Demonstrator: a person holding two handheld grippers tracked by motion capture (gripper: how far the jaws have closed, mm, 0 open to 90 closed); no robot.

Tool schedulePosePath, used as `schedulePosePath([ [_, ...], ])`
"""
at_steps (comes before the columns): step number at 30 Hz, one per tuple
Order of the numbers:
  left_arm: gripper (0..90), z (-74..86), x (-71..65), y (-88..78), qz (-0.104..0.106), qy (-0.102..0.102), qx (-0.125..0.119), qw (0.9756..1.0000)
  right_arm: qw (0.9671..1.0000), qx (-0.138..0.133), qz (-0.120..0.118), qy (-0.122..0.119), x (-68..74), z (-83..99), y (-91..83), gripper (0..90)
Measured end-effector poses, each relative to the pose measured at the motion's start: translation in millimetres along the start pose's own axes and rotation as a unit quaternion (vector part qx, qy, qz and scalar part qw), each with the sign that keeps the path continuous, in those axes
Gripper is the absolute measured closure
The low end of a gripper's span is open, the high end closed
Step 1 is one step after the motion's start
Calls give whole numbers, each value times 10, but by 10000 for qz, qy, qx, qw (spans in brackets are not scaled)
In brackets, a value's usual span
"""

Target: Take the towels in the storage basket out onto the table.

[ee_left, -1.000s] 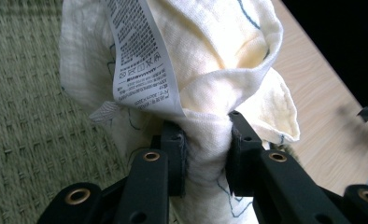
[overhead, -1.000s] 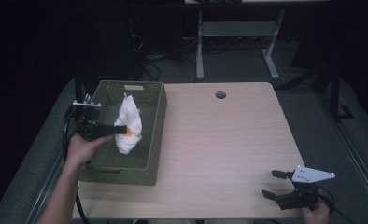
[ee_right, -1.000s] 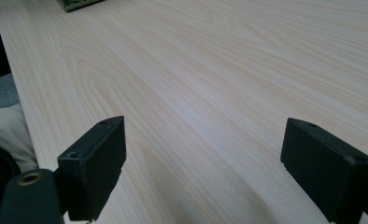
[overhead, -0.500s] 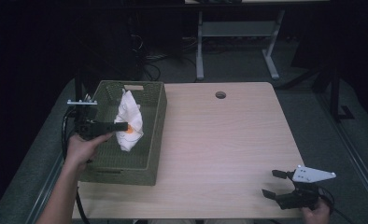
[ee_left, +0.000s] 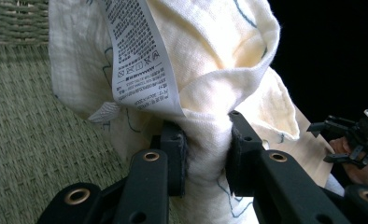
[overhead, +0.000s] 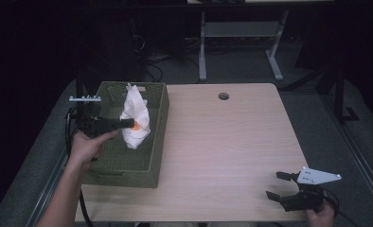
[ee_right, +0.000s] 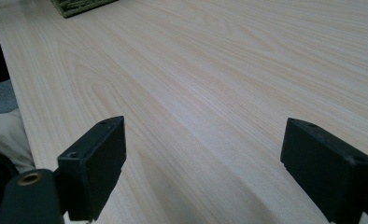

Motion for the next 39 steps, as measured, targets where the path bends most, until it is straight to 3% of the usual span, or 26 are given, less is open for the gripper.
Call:
schedulePosePath([
  [9,725,-26,-78,9,112,8,-81,9999,10000,-14,-5,-15,1,-1,0,138],
  [17,725,-120,-191,19,137,175,-49,9997,10000,-28,-6,5,-9,3,-2,138],
  [39,725,-248,-490,281,322,526,102,9980,10000,-74,-26,-2,-11,-7,-23,138],
])
Point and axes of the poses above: each handheld gripper's, and its own axes: y roughly forward along the jaws, z roughly out of its underside, x roughly to its left, the point moved 5 cm from there along y, roughly forward along the jaws, and after that the axes turned 2 degrees about -y, right-handed, at the moved point
